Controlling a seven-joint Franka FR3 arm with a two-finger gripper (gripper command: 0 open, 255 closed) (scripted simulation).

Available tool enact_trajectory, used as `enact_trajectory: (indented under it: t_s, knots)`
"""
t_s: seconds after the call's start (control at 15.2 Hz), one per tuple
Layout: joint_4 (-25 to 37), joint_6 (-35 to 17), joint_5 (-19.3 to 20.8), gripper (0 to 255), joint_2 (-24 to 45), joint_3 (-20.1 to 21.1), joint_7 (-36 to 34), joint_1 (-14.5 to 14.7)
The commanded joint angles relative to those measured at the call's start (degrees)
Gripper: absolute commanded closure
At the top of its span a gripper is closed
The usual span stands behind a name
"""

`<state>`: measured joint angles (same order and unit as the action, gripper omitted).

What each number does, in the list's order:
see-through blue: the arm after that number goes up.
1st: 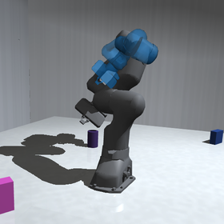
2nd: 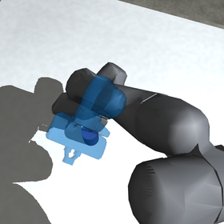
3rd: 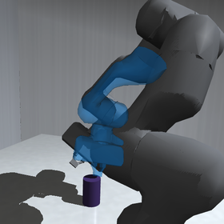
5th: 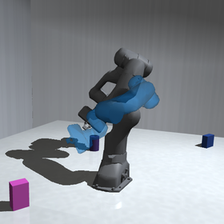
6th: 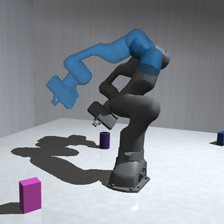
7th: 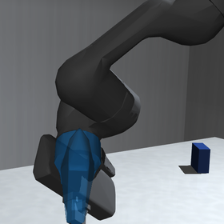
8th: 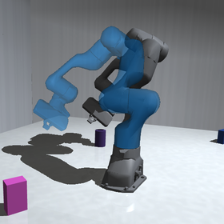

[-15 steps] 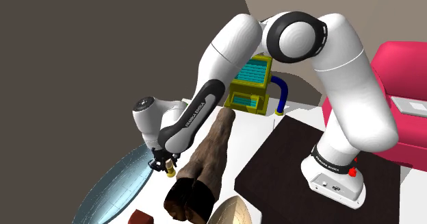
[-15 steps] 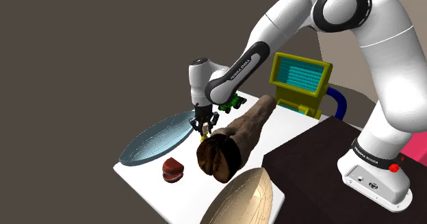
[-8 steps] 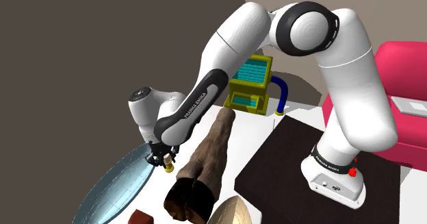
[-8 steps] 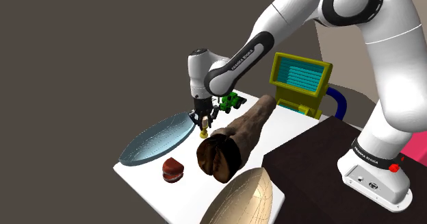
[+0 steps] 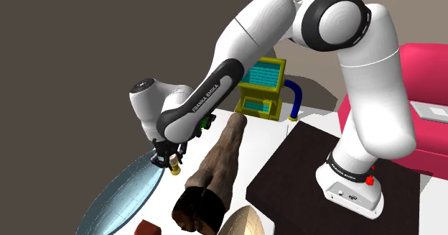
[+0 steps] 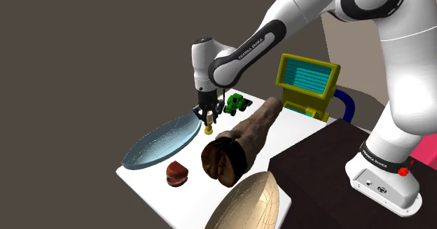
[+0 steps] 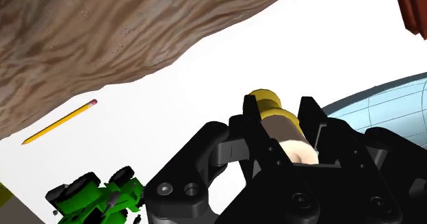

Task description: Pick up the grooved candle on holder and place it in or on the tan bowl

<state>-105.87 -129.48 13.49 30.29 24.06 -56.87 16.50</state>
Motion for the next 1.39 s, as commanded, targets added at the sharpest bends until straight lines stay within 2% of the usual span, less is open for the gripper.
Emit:
enact_trajectory:
  t_s: [0.0,0.73,1.32]
  knots:
    - [0.4,1.2,-0.46,255,-0.83,0.31,0.24,-0.16]
    - [2.15,7.42,-2.98,255,-5.66,1.82,1.66,-1.23]
    - [-12.34,2.77,-7.37,255,-16.44,6.76,-5.48,1.86]
